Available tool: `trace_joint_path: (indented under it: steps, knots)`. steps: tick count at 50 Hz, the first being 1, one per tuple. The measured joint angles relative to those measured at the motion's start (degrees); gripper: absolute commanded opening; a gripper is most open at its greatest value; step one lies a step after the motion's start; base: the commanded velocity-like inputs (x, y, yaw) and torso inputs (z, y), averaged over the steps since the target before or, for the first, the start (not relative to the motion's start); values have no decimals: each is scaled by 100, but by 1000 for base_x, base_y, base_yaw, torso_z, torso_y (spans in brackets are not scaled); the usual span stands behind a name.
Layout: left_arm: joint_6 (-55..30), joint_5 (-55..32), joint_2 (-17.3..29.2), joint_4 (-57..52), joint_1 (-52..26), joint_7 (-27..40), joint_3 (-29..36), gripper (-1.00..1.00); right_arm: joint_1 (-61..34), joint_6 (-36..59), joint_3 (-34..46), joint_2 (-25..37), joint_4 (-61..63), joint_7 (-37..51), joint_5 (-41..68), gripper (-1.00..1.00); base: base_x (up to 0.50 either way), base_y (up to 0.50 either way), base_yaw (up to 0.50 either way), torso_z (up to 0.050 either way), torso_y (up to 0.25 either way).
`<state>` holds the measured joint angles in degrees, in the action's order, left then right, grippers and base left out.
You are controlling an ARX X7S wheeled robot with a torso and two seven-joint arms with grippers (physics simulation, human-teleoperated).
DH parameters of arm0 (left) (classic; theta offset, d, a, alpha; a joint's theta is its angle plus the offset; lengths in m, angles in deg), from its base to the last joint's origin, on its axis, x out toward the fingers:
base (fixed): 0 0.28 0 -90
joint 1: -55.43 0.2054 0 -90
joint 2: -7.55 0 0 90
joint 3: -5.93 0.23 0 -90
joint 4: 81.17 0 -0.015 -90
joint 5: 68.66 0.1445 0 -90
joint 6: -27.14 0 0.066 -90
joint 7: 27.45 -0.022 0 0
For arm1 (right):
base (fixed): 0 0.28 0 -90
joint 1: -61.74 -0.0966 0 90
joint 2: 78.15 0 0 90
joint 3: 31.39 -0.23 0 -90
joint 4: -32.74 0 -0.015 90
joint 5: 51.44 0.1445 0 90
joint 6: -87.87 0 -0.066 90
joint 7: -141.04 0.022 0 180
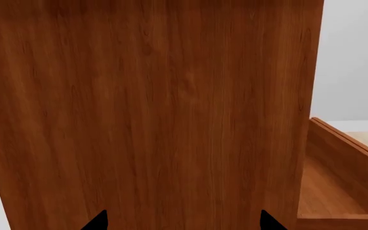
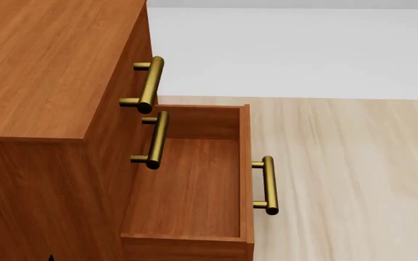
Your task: Put the bowl in the bottom drawer of the cabinet.
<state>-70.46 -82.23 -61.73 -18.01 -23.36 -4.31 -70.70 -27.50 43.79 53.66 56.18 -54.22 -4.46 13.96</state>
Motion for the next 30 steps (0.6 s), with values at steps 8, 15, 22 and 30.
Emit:
trace_joint_path:
  steps: [8, 15, 22, 30]
  knots:
    - [-4, -12, 9, -4, -6, 14, 6, 100, -15, -35, 28, 12, 103, -24, -93, -100, 3, 0, 1, 0, 0]
    - [7, -19, 17, 2, -6, 22, 13, 100, 1, -64, -38, -6, 281, -66, -133, -100, 0, 0, 1, 0, 0]
    - [17, -19, 26, 5, -4, 32, 24, 100, 23, -41, -108, -64, 551, -64, 119, -100, 0, 0, 0, 0, 0]
    - [21, -20, 39, -8, 1, 45, 33, 100, -64, -41, -283, -81, 1003, 16, 488, -100, 0, 0, 0, 0, 0]
